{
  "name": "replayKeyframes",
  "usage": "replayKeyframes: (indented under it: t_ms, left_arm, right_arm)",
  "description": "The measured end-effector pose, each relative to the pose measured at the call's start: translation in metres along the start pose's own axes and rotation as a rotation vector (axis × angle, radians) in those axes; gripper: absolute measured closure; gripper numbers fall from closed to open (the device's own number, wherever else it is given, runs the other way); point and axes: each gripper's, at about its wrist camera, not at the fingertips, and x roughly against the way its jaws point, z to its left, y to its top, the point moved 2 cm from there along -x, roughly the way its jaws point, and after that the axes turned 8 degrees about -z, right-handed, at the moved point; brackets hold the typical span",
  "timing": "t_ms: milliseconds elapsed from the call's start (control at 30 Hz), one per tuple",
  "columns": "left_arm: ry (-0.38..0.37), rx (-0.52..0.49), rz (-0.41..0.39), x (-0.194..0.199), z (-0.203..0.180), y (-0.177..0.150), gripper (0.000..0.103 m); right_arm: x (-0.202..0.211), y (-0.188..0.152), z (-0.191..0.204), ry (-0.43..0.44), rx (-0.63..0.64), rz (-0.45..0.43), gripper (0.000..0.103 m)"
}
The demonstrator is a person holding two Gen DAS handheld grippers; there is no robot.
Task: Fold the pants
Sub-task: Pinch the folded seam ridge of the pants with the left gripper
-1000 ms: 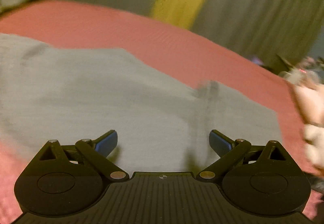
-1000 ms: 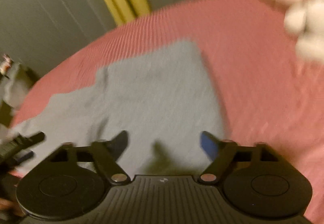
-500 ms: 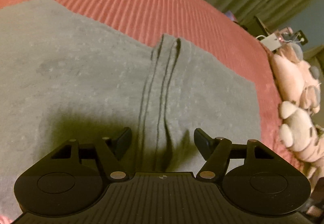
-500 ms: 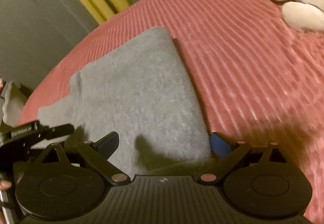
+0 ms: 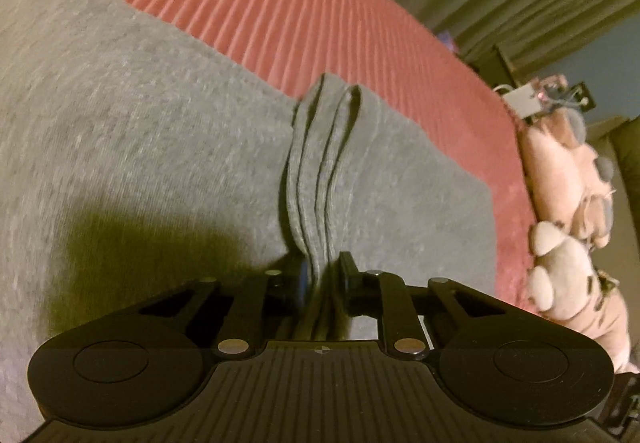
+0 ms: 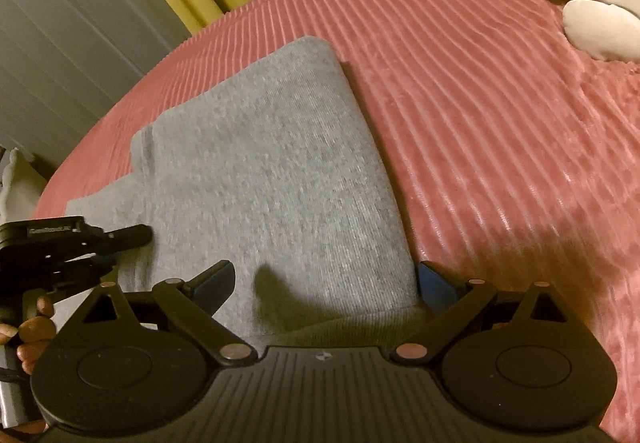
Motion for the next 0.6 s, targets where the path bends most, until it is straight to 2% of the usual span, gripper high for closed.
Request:
replayKeyframes:
  t_ms: [33, 67, 167, 200, 267, 367, 467, 600]
  left_arm:
    - [0.008, 0.005, 0.000, -0.002, 0.002, 0.000, 0.080]
    - [0.025, 0.004, 0.002, -0.003, 0.005, -0.001, 0.071]
    - [0.022, 0.051, -0.001, -0.007, 0.010, -0.002, 0.071]
    - [0.027, 0.054, 0.001, -0.007, 0.009, -0.001, 0.072]
    - [0.028, 0.048, 0.001, -0.003, 0.005, -0.001, 0.085]
    - [0.015, 0.046, -0.028, 0.012, -0.001, 0.002, 0.088]
    - [-0.018, 0.053, -0.055, 0.033, -0.004, 0.006, 0.088]
    - [0.051, 0.021, -0.095, 0.062, 0.001, 0.015, 0.088]
  right_arm:
    - [0.000, 0.000, 0.000, 0.003, 0.001, 0.002, 0.006]
    - [-0.001, 0.000, 0.000, 0.001, 0.003, 0.003, 0.006]
    - [-0.004, -0.001, 0.002, -0.007, 0.012, 0.018, 0.006]
    - [-0.005, -0.001, 0.003, -0.012, 0.016, 0.020, 0.006]
    - [-0.006, -0.001, 0.004, -0.014, 0.025, 0.022, 0.006]
    - [-0.006, 0.000, 0.002, -0.007, 0.011, 0.019, 0.006]
    - [0.005, 0.001, -0.003, 0.039, -0.023, -0.039, 0.006]
    - [0.018, 0.001, -0.009, 0.064, -0.065, -0.090, 0.006]
